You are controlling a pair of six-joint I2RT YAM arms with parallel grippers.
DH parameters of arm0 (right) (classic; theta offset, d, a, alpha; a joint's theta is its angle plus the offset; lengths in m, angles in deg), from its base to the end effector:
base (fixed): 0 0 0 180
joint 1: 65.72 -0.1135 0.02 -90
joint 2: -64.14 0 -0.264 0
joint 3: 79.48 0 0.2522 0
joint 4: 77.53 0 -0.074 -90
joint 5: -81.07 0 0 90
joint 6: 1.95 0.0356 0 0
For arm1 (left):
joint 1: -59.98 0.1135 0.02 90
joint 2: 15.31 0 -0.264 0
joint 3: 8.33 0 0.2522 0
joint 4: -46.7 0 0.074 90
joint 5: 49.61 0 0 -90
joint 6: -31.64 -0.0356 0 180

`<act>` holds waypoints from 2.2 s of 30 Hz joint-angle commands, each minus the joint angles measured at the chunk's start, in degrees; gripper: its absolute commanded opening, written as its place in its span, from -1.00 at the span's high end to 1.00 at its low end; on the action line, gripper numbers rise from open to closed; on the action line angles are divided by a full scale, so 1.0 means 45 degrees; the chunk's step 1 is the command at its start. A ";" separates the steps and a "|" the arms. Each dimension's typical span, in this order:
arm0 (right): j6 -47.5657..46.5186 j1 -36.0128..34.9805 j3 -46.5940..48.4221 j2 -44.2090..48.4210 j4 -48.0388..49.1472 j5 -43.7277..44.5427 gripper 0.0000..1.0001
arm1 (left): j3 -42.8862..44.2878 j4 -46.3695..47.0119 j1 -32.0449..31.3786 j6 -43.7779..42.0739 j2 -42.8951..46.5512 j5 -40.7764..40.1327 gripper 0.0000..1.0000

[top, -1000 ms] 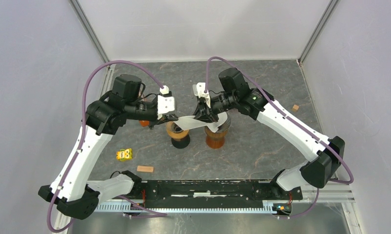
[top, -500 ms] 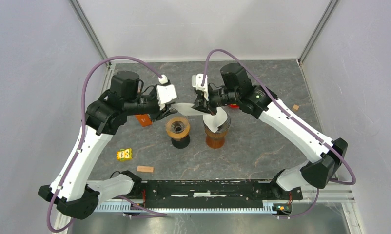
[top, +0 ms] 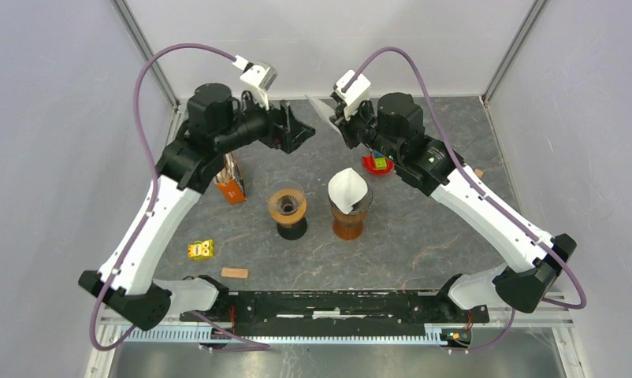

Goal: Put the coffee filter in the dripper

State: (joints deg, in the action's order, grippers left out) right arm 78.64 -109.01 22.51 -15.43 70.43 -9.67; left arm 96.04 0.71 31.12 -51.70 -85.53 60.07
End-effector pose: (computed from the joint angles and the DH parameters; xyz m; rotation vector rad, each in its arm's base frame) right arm 0.2278 0.2152 0.4510 -0.7895 1.5724 0.4439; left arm 0.2084 -0.1286 0.4814 0.5985 1.7267 -0.7472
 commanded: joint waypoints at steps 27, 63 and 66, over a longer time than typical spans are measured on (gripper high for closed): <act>0.0470 -0.0908 -0.0405 -0.0570 0.1348 0.3593 1.00 | 0.0724 0.2347 0.0073 0.6489 -0.2565 0.0473 -0.45; 0.0674 -0.1932 -0.0670 -0.1011 0.1715 0.6064 1.00 | -0.0345 0.2078 0.0047 0.5841 -0.2925 -0.0727 0.06; 0.0704 -0.2017 -0.0622 -0.1114 0.1739 0.6266 1.00 | -0.0412 0.2242 0.0047 0.6043 -0.2989 -0.0461 0.12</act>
State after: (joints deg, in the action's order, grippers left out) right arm 80.55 -117.51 19.54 -19.94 75.37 15.91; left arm 94.34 7.86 31.36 -25.76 -98.49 56.62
